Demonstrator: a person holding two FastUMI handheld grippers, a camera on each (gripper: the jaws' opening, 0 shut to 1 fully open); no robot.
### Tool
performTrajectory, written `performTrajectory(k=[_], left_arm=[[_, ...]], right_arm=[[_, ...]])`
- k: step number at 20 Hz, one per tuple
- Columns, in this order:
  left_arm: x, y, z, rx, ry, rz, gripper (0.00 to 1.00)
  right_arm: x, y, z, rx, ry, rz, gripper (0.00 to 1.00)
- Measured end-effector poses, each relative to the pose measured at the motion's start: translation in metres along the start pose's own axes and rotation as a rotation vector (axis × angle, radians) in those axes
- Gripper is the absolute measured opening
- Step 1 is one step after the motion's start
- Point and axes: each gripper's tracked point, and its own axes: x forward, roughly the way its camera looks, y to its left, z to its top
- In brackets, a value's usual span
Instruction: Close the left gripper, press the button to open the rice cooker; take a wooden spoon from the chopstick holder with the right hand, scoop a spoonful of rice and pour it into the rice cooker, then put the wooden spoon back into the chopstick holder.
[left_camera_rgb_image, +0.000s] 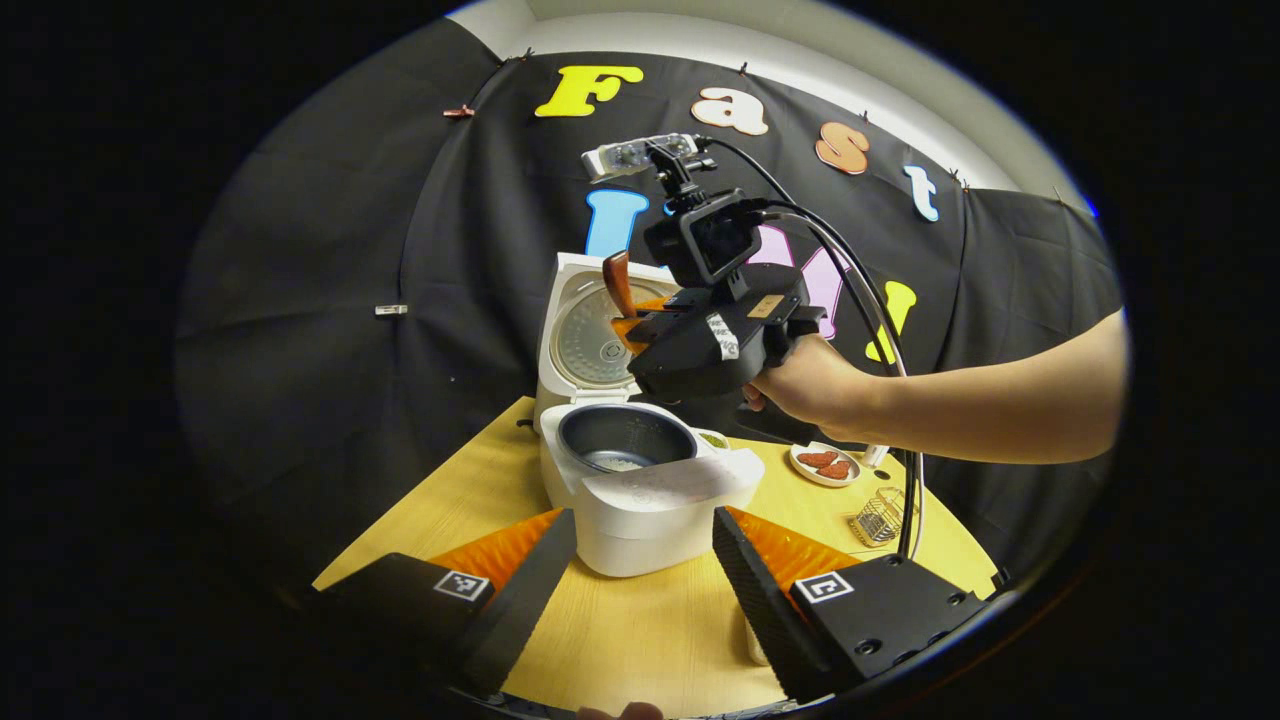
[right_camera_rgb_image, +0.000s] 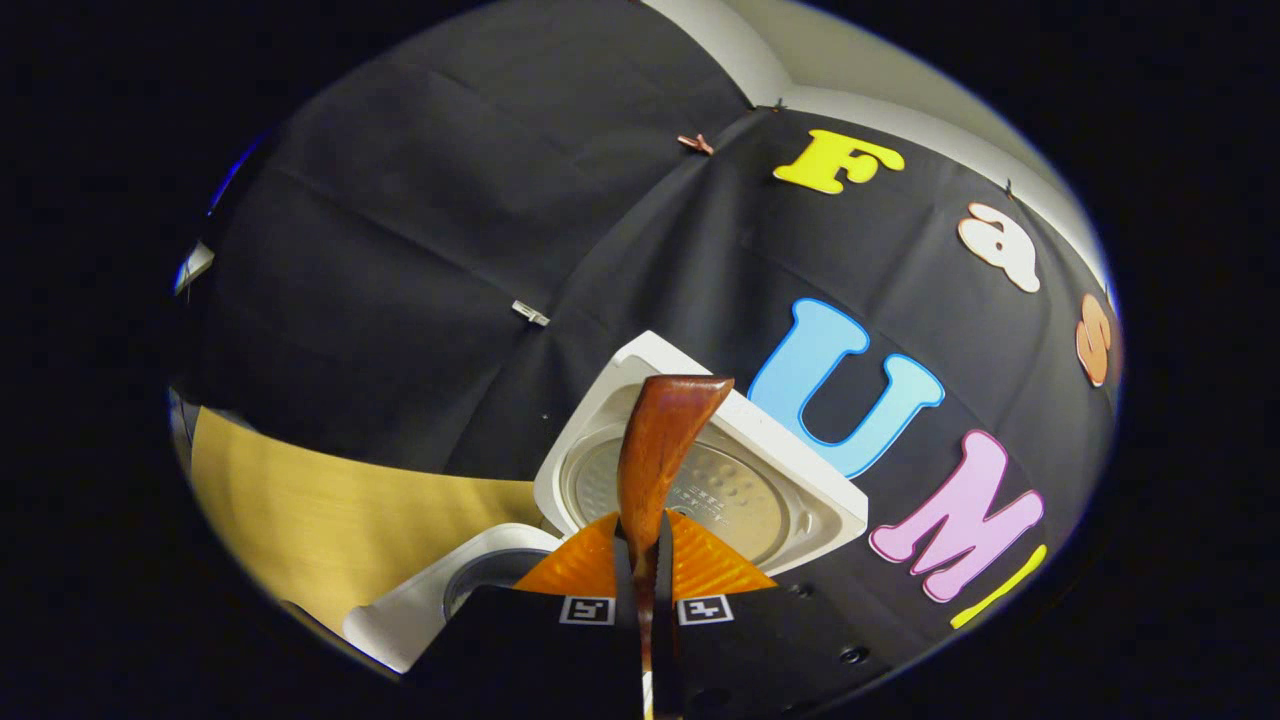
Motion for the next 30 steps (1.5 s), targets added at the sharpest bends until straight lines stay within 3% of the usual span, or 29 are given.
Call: performTrajectory(k=[2,9,15,23,30], left_arm=[[0.0,-0.001,0.0,0.004,0.001,-0.001,0.95],[-0.001,-0.008,0.005,0.006,-0.014,-0.009,0.95],[0.003,-0.021,0.006,0.011,-0.014,-0.021,0.95],[0.013,-0.048,0.01,0.041,-0.016,-0.047,0.95],[0.02,-0.068,0.014,0.054,-0.022,-0.056,0.95]], right_arm=[[0.001,-0.005,-0.003,0.102,0.018,0.0,0.08],[0.003,-0.044,-0.044,0.689,0.134,-0.086,0.08],[-0.031,-0.101,-0.041,1.13,0.092,-0.152,0.08],[-0.139,-0.187,-0.042,1.285,-0.066,-0.243,0.08],[-0.273,-0.259,-0.135,1.197,-0.031,-0.452,0.08]])
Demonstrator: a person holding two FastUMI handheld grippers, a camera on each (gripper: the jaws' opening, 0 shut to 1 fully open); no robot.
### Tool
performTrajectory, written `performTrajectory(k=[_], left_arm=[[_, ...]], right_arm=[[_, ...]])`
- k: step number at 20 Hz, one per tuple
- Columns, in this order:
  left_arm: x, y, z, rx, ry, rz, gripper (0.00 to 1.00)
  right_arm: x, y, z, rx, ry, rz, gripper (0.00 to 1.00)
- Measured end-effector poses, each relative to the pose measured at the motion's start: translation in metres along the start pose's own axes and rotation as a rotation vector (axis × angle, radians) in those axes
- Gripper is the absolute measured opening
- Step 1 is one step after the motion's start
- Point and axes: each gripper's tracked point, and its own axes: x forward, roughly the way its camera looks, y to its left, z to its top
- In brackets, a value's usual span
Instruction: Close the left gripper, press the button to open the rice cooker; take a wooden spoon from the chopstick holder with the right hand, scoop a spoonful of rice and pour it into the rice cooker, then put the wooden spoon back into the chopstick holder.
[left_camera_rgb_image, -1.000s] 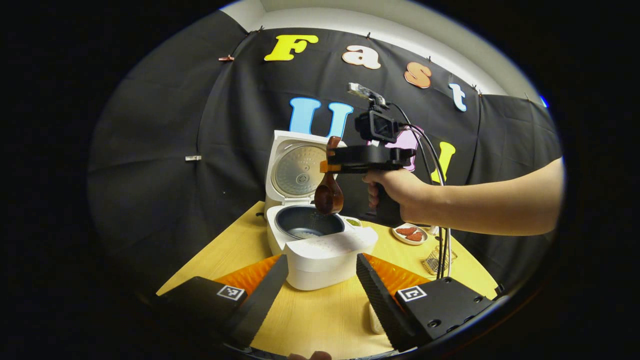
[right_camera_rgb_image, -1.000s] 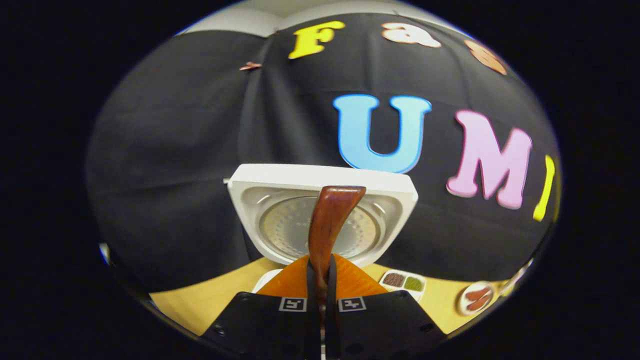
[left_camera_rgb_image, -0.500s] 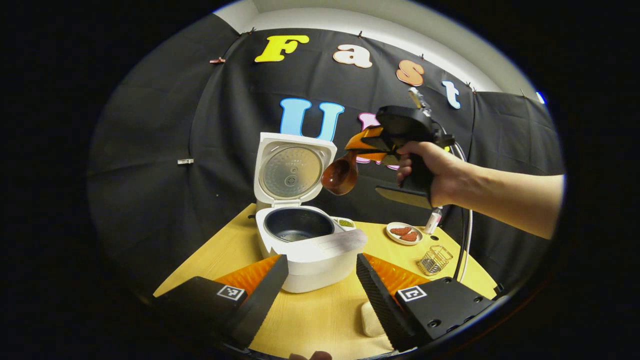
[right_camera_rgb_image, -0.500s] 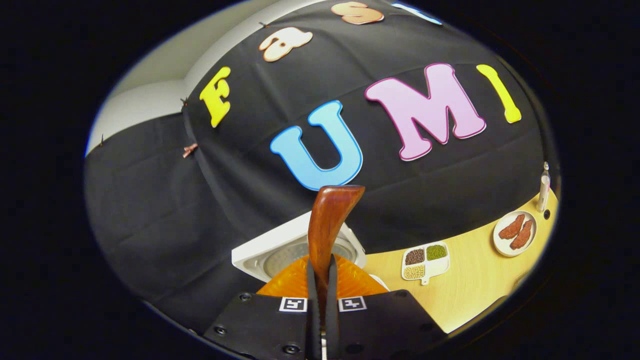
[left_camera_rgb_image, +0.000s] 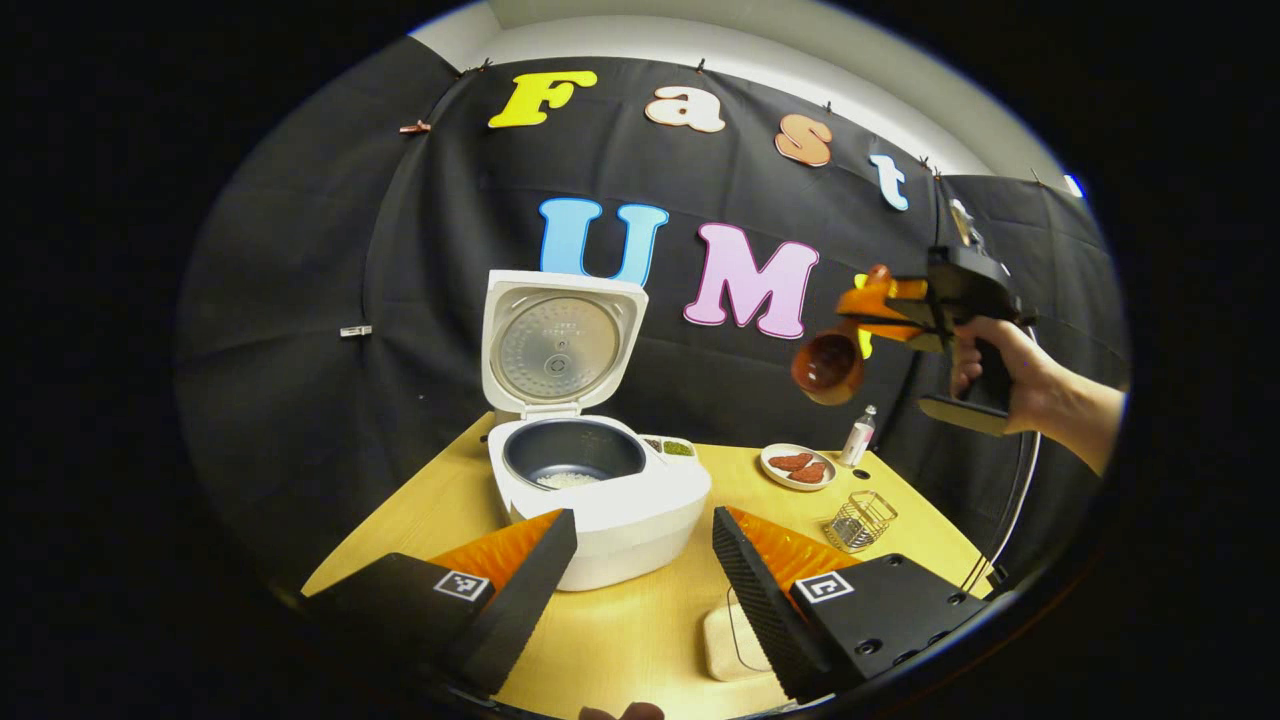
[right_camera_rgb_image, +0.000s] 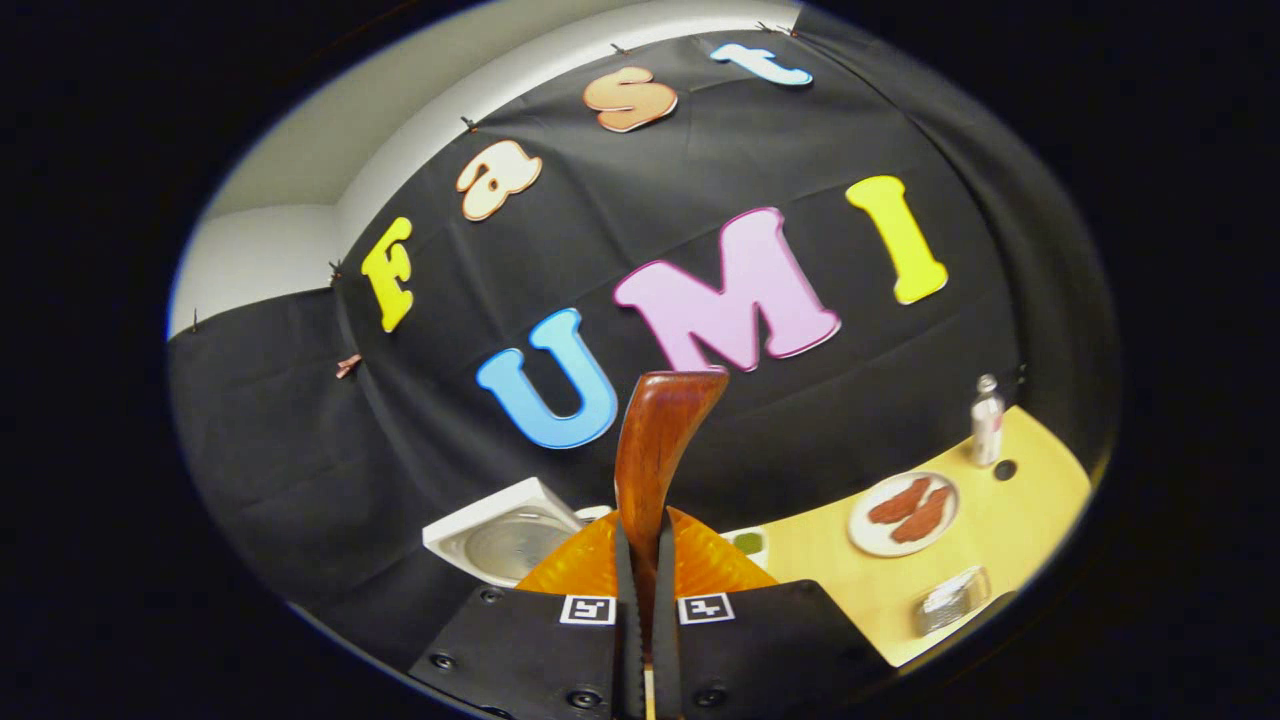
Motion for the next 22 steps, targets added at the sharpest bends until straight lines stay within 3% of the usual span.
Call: performTrajectory(k=[7,14,22], left_arm=[[0.011,-0.03,0.004,0.052,-0.002,-0.02,0.95],[0.012,-0.049,-0.004,0.051,0.031,0.007,0.95],[0.01,-0.043,-0.004,0.072,0.056,0.083,0.95]], right_arm=[[-0.047,-0.132,0.011,0.002,-0.018,-0.146,0.08],[-0.038,-0.245,-0.056,-0.09,0.076,-0.255,0.08],[-0.005,-0.298,-0.118,-0.06,0.152,-0.292,0.08]])
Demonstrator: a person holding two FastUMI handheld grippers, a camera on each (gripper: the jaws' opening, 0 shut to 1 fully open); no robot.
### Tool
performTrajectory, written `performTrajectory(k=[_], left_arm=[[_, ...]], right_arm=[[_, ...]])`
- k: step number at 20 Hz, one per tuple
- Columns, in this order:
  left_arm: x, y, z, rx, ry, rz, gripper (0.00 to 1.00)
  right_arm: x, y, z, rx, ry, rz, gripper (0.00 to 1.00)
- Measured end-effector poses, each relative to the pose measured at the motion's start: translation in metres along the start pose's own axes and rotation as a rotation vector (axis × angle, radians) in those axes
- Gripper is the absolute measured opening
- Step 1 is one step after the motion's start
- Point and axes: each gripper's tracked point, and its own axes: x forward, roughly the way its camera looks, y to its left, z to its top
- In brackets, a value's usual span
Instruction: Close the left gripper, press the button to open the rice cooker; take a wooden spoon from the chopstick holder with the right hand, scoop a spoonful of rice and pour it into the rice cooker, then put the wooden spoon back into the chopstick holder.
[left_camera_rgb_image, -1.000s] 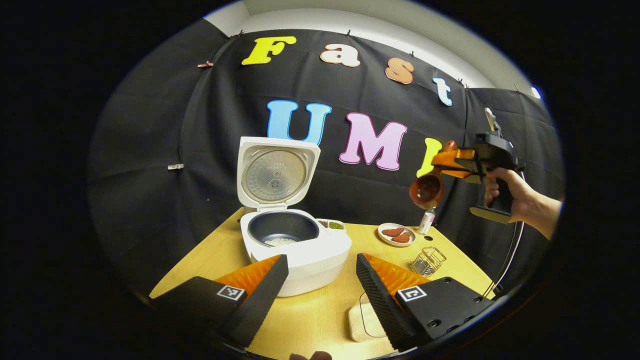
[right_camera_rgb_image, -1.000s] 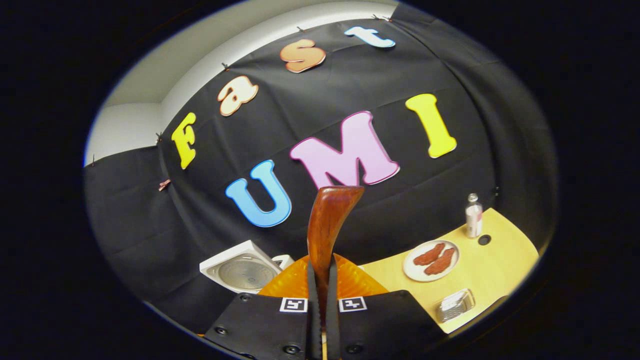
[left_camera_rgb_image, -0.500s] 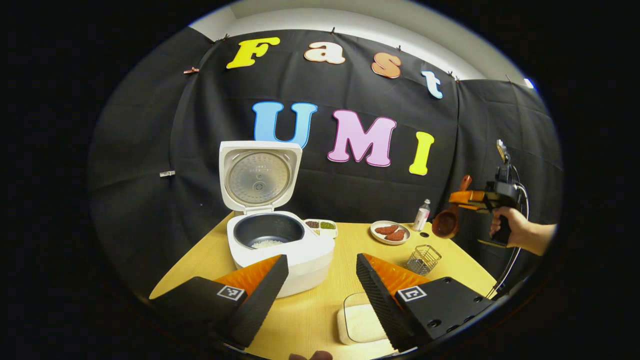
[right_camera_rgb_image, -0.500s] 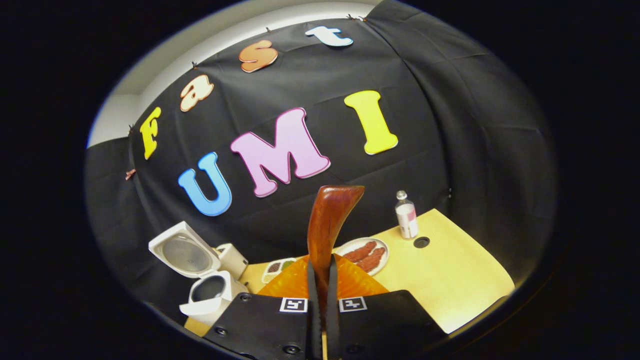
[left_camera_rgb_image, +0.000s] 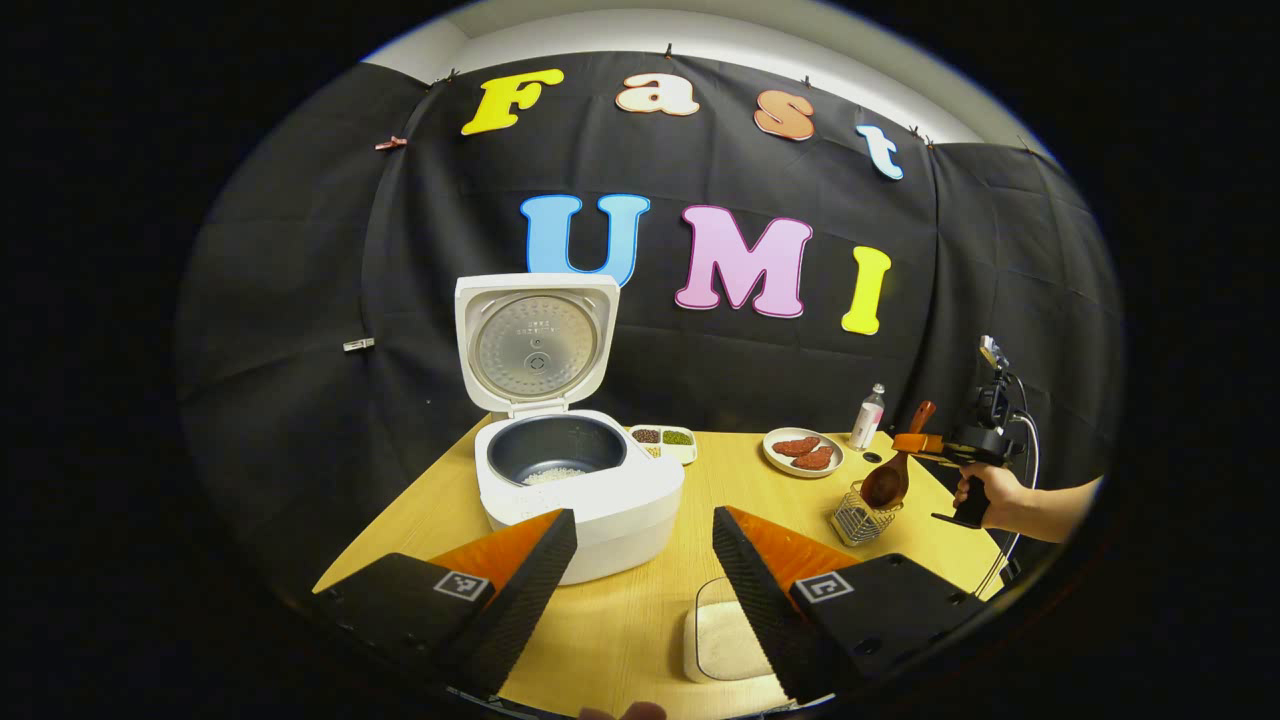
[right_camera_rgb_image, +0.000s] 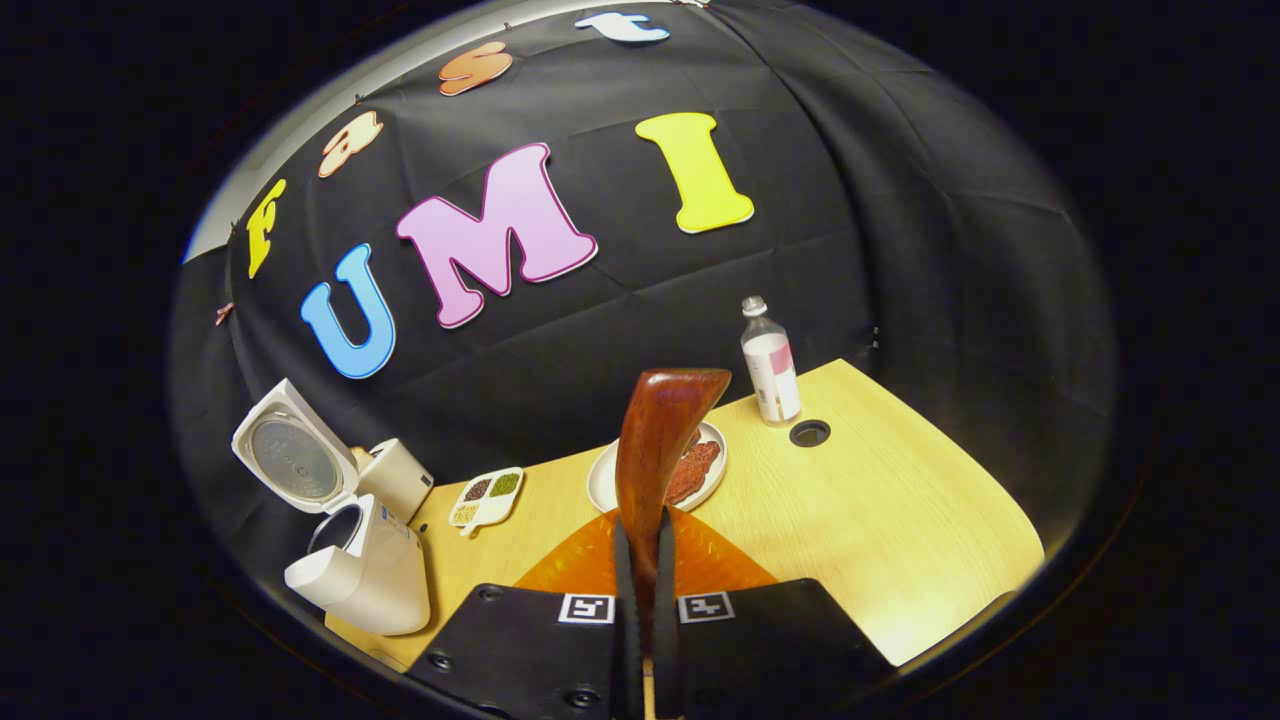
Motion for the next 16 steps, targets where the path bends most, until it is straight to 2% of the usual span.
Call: performTrajectory(k=[2,3,4,6,8,9,10,13,16], left_arm=[[-0.001,-0.001,0.001,0.001,0.002,0.007,0.95],[0.0,-0.001,0.002,0.002,0.003,0.008,0.95],[0.0,-0.002,0.002,0.002,0.003,0.011,0.95],[-0.001,-0.002,0.003,0.001,0.002,0.015,0.95],[-0.001,-0.002,0.007,-0.003,-0.004,0.015,0.95],[0.0,-0.002,0.008,-0.005,-0.006,0.015,0.95],[0.0,-0.001,0.011,-0.006,-0.009,0.016,0.95],[0.0,0.002,0.017,-0.015,-0.025,0.017,0.95],[0.001,0.006,0.03,-0.028,-0.054,0.018,0.95]], right_arm=[[0.009,-0.004,-0.013,-0.006,0.031,0.002,0.1],[0.011,-0.004,-0.019,-0.002,0.05,0.005,0.15],[0.015,-0.006,-0.026,0.004,0.071,0.002,0.12],[0.016,-0.011,-0.035,0.007,0.104,-0.009,0.15],[0.016,-0.011,-0.036,0.015,0.114,-0.01,0.17],[0.014,-0.012,-0.034,0.022,0.113,-0.018,0.23],[0.012,-0.015,-0.032,0.029,0.109,-0.028,0.21],[0.004,-0.017,-0.026,0.05,0.112,-0.049,1.0],[-0.024,-0.021,-0.018,0.041,0.106,-0.089,0.99]])
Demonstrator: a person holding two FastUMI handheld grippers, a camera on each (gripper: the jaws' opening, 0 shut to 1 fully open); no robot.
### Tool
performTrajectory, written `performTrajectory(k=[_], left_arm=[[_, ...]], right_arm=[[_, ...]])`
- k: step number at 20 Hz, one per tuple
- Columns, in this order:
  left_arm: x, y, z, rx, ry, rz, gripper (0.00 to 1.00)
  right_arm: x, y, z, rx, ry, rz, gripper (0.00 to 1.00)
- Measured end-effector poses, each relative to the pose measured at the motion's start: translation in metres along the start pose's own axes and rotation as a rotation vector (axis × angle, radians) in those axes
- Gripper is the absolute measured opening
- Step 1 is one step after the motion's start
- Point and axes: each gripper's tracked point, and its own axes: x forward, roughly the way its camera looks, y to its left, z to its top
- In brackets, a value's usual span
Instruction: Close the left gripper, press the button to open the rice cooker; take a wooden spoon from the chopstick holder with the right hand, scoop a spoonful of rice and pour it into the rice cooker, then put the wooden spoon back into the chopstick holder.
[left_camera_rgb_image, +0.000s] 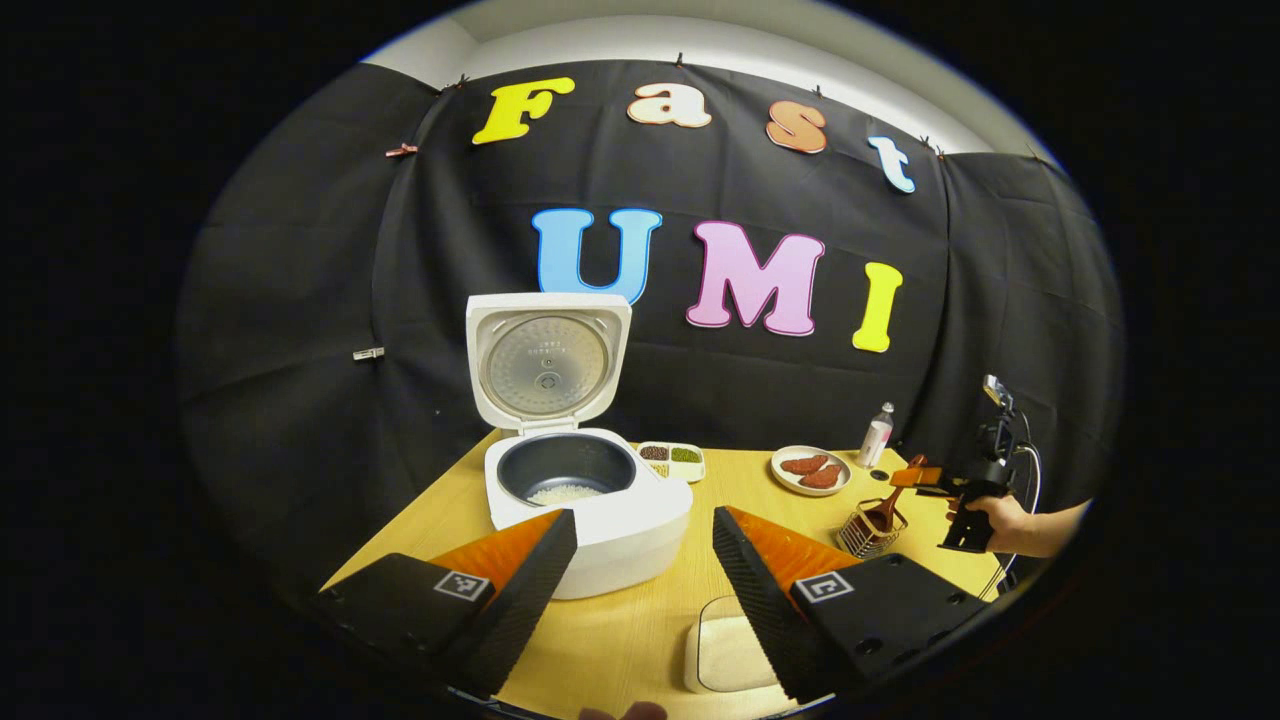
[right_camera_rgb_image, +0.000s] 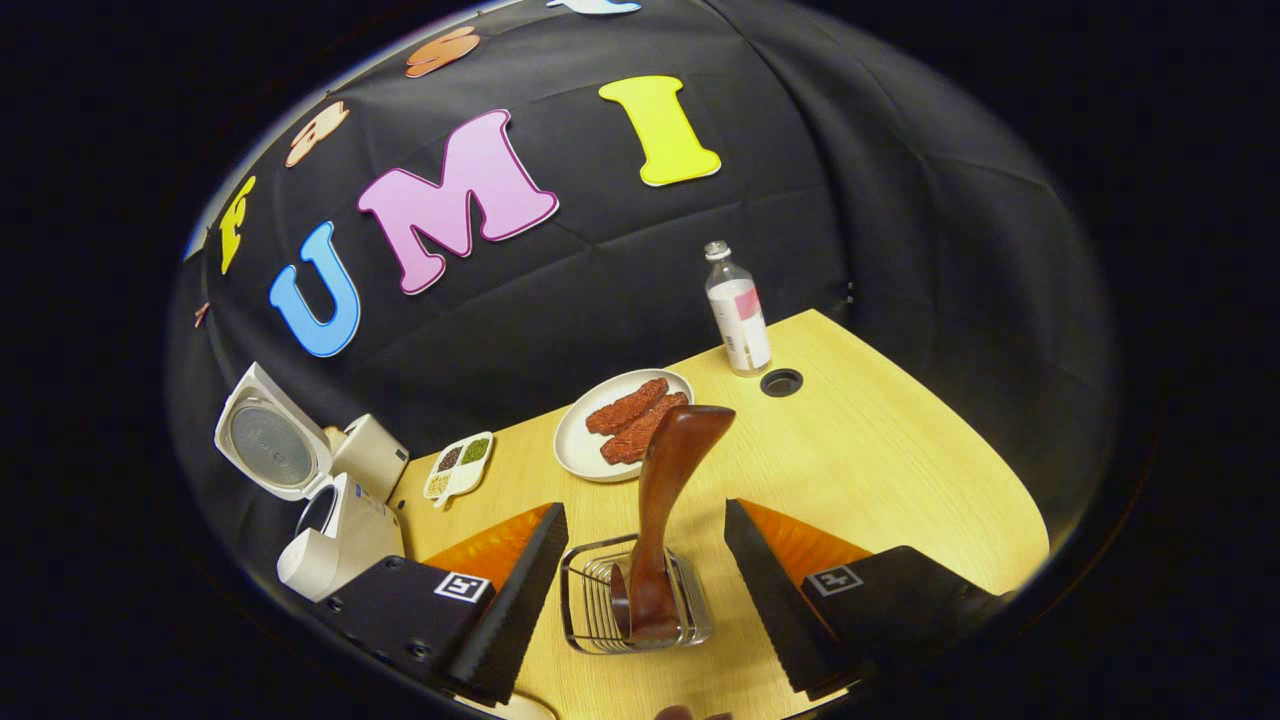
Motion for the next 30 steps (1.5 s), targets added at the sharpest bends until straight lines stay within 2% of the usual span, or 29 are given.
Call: performTrajectory(k=[4,7,12,16,20,24,27,30], left_arm=[[0.009,0.008,0.027,-0.022,-0.054,0.008,0.95],[0.018,0.019,0.056,-0.015,-0.111,0.013,0.95],[0.039,0.045,0.116,-0.01,-0.213,0.046,0.95],[0.063,0.066,0.159,0.021,-0.274,0.074,0.95],[0.089,0.097,0.194,0.042,-0.314,0.149,0.95],[0.126,0.105,0.221,0.045,-0.329,0.161,0.95],[0.155,0.107,0.24,0.083,-0.341,0.165,0.95],[0.192,0.119,0.245,0.062,-0.313,0.173,0.95]], right_arm=[[-0.055,0.015,0.018,0.015,-0.058,-0.007,0.99],[-0.108,0.047,0.033,0.037,-0.122,0.032,0.98],[-0.174,0.079,0.038,-0.044,-0.193,0.048,0.98],[-0.212,0.088,0.016,-0.107,-0.18,0.037,0.98],[-0.24,0.09,-0.003,-0.178,-0.18,0.002,0.98],[-0.26,0.1,-0.021,-0.209,-0.164,-0.003,0.98],[-0.275,0.098,-0.036,-0.219,-0.147,-0.024,0.98],[-0.291,0.098,-0.046,-0.219,-0.142,-0.041,0.98]])
